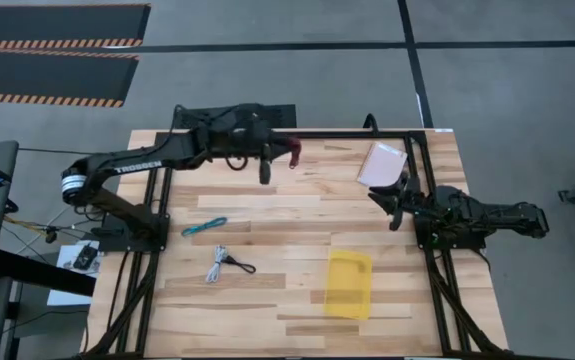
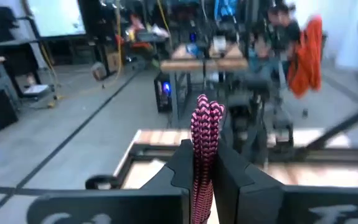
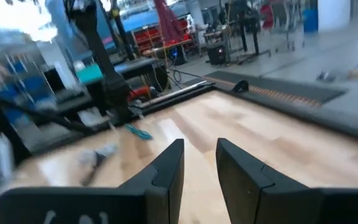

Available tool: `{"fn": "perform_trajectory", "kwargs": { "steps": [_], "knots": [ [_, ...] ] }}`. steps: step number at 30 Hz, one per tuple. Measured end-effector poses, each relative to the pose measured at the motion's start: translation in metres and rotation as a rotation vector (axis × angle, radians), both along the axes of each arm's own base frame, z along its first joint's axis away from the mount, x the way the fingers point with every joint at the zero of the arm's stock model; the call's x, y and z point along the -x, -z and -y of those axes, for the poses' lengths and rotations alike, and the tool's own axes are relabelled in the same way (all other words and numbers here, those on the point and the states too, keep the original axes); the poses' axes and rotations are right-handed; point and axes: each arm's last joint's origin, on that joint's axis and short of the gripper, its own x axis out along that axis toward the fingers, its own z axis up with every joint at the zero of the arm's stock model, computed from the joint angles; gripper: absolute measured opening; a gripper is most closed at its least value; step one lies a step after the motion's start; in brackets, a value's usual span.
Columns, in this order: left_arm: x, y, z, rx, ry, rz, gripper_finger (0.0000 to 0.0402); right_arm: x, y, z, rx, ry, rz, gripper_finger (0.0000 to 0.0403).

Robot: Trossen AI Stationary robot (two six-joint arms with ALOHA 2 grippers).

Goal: Pick and place USB-C Cables
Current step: Put the black pink charger cable into the yellow bin

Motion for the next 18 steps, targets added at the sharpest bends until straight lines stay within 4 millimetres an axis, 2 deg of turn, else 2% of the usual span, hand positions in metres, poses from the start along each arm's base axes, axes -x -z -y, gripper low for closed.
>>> {"fn": "perform_trajectory", "kwargs": {
  "steps": [2,4,9,13,18],
  "knots": [
    [-0.01,0.008,0.001,0.0,0.023,-0.004,0.0011,0.001,-0.001,0.001,0.028,0.051,0.0,0.0119],
    [-0.019,0.015,0.0,0.072,0.026,0.007,0.0011,0.001,-0.006,0.003,0.03,0.106,0.048,0.0121],
    [-0.03,0.028,0.001,0.177,0.08,-0.016,0.0011,0.007,-0.032,0.002,0.056,0.084,0.142,0.0147],
    [-0.04,0.03,0.012,0.141,0.108,0.021,0.0011,0.008,-0.045,0.003,0.057,0.09,0.084,0.0181],
    [-0.052,0.034,0.028,0.122,0.161,0.063,0.0011,-0.001,-0.059,0.004,0.053,0.102,-0.038,0.0211]
  ]
}}
